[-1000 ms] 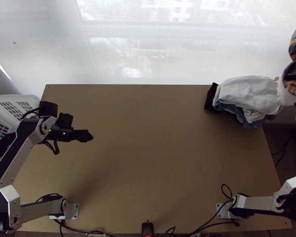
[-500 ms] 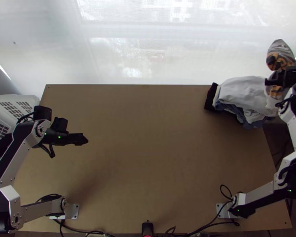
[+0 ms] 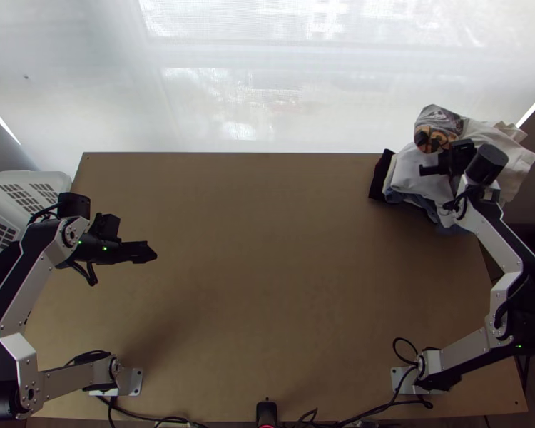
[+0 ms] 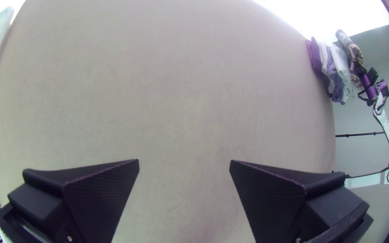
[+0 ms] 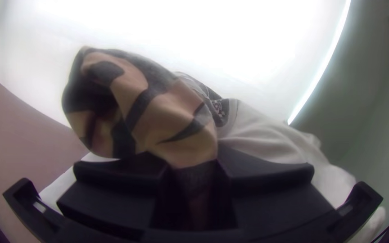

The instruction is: Fold the t-shirt

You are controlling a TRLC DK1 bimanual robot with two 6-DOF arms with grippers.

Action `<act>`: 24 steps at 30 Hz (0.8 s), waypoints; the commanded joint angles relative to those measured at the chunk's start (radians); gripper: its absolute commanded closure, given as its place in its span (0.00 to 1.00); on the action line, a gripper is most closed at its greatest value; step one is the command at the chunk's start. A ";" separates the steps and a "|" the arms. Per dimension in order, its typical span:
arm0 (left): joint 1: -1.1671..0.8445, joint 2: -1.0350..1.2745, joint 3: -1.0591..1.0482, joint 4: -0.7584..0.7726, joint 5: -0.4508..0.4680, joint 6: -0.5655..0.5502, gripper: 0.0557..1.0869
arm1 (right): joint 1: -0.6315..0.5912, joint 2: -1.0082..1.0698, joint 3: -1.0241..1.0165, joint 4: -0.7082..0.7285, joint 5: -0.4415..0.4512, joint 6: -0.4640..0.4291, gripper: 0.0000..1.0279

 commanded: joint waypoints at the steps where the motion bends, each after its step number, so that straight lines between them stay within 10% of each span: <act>1: 0.001 0.005 -0.004 0.004 0.001 0.001 0.05 | 0.042 0.029 -0.093 0.020 0.008 -0.001 0.97; 6: 0.006 0.003 -0.019 0.010 0.001 0.004 0.05 | 0.045 0.040 -0.162 0.048 0.012 -0.010 0.93; 15: -0.002 0.006 -0.047 0.036 0.003 0.002 0.05 | 0.007 -0.098 -0.180 0.048 0.010 0.015 0.06; 24: 0.003 0.005 -0.067 0.045 0.001 0.006 0.05 | 0.015 -0.302 -0.043 -0.145 -0.048 0.127 0.04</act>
